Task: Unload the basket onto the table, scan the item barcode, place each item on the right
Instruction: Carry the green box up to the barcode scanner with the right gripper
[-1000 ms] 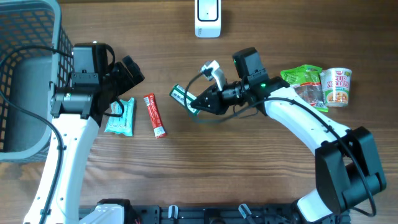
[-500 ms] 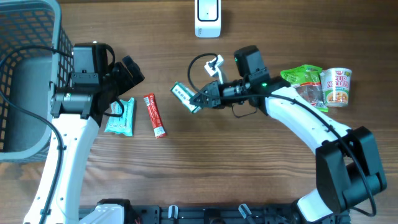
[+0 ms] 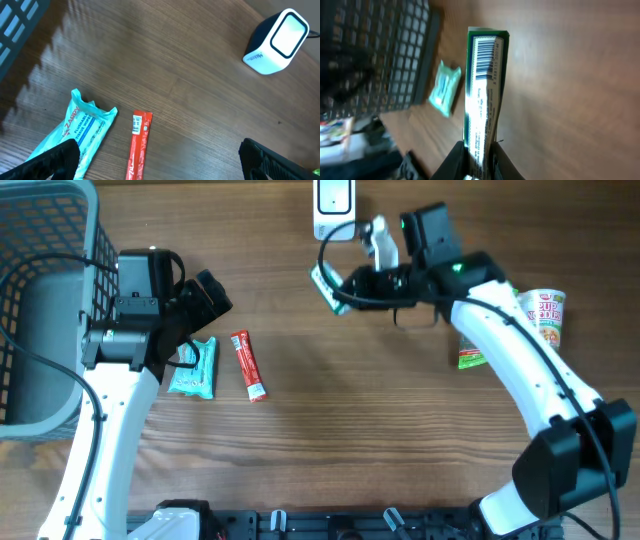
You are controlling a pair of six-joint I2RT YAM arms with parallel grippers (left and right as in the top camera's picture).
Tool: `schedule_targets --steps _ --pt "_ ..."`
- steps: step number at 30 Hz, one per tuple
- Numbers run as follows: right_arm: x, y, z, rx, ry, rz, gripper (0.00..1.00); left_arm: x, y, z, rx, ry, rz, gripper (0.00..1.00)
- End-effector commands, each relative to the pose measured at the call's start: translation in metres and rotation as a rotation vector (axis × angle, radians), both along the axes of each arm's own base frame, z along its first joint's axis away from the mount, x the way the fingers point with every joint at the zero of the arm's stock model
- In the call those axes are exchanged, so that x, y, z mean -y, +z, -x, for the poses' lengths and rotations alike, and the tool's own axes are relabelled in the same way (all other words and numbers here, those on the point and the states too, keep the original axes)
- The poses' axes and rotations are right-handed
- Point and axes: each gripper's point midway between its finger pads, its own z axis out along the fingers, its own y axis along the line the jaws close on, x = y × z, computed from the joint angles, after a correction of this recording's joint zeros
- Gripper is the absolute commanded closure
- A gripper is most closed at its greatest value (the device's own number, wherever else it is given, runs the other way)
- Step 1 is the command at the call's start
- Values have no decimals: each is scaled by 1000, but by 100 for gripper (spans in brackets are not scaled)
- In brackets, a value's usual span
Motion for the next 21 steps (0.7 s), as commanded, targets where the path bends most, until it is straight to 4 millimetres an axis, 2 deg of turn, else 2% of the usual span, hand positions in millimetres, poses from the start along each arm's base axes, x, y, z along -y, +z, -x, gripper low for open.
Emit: schedule_targets --steps 1,6,10,15,17,18,21 --pt "3 59 -18 168 -13 26 90 0 5 -2 15 7 10 0" --pt "0 117 -27 224 -59 -38 91 0 5 -2 15 7 10 0" --pt "-17 138 -39 228 -37 -143 91 0 5 -2 15 7 10 0" --pt "-56 137 -62 96 72 -418 90 0 5 -2 15 7 10 0" --pt "-64 133 -74 37 115 -517 87 0 5 -2 15 7 10 0" --pt "-69 129 -87 -30 138 -604 87 0 5 -2 15 7 10 0" --pt "-65 120 -113 -105 113 -694 88 0 5 -2 15 7 10 0"
